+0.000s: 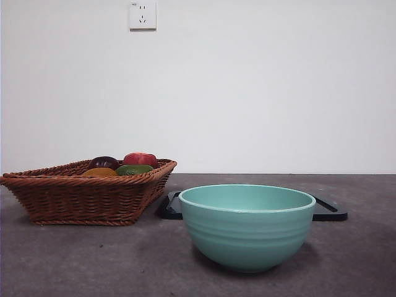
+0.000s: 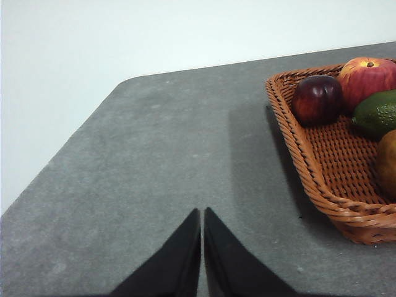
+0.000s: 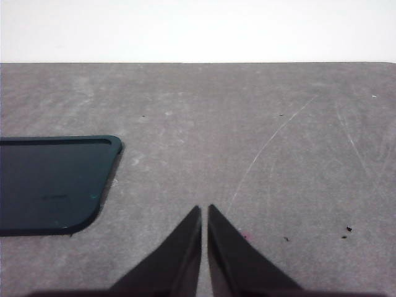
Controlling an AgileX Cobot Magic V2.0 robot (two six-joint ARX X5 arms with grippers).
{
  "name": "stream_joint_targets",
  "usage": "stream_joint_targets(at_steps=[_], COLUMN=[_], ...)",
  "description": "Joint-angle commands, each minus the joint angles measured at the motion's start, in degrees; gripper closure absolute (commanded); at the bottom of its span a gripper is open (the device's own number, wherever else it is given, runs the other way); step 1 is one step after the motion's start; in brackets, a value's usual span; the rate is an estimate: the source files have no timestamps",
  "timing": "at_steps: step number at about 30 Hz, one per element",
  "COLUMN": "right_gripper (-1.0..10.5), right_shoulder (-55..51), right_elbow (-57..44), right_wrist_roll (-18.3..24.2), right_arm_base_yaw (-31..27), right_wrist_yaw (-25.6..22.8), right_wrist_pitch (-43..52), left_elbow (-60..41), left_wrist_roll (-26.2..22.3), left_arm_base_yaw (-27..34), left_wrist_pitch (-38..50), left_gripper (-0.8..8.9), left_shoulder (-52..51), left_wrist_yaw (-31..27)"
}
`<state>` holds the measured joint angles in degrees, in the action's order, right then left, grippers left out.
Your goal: Pick up the wifruite, put it on the bowl, pick up the plate, put it on desk
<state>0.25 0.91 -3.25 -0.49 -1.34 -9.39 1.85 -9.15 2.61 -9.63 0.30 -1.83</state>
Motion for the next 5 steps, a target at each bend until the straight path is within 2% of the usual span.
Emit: stream_joint_targets(at_steps=[1, 5], right_gripper=[9.4, 9.4], right_shoulder=[-0.04, -0.04], right_elbow=[-0.24, -0.24], right_wrist_roll=[-0.59, -0.59], right_arm_base_yaw=[-0.09, -0.09], right_wrist_yaw=[-0.17, -0.17], right_wrist_pitch=[0.57, 0.57], left_elbow=[-1.18, -1.18], left_wrist_roll=[-0.24, -0.24], left_arm_base_yaw=[0.11, 0.11], left_wrist_pitch=[0.59, 0.59], left_gripper=[8.06, 8.06], left_shoulder=[-0.11, -0.11], left_wrist_yaw=[-0.31, -0.31])
